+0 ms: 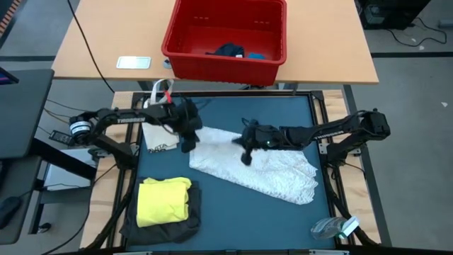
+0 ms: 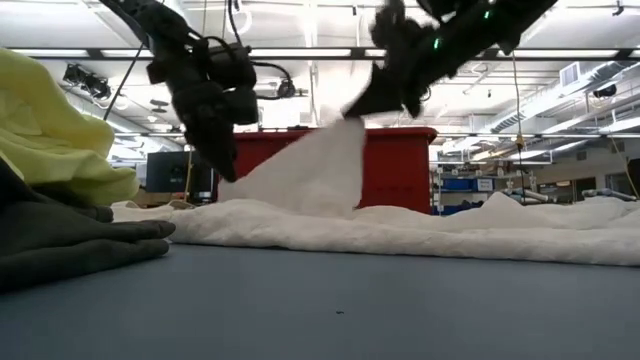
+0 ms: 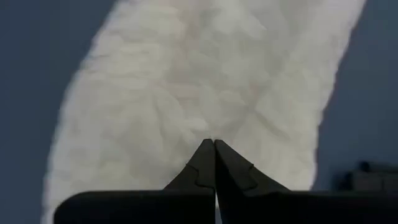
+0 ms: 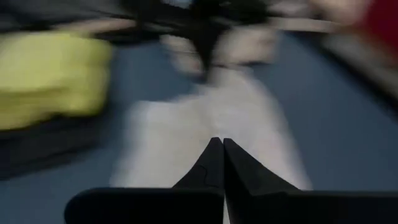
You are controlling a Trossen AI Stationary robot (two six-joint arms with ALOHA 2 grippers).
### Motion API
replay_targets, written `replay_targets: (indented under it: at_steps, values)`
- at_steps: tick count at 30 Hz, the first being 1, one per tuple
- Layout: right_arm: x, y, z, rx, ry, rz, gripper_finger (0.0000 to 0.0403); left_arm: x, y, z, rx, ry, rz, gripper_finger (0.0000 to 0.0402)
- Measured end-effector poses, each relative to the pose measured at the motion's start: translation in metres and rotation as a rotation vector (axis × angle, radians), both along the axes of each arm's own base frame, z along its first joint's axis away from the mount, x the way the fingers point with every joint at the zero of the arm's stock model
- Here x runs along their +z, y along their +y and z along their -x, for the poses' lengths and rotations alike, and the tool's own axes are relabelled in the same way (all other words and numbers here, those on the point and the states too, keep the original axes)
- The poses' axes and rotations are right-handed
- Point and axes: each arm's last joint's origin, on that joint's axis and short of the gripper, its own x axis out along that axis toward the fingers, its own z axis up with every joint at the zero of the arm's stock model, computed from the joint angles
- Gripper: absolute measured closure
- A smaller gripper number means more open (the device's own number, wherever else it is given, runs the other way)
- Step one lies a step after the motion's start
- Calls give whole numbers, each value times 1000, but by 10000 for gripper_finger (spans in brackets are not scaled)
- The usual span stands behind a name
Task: Fold laundry
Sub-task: Fold the white blouse
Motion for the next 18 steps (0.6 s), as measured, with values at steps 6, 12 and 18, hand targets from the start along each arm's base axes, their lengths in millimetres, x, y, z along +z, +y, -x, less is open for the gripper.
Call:
replay_targets:
  at_steps: [6, 12, 18]
  values:
    - [-22, 15, -5, 259, 105, -193, 400, -7, -28, -6, -81, 28, 19, 401]
    - [-60, 21, -15, 314, 227, -468, 364, -8, -36, 4, -79, 147, 6, 401]
    - [-67, 23, -17, 303, 253, -572, 293, 5, -33, 19, 36, 193, -88, 401]
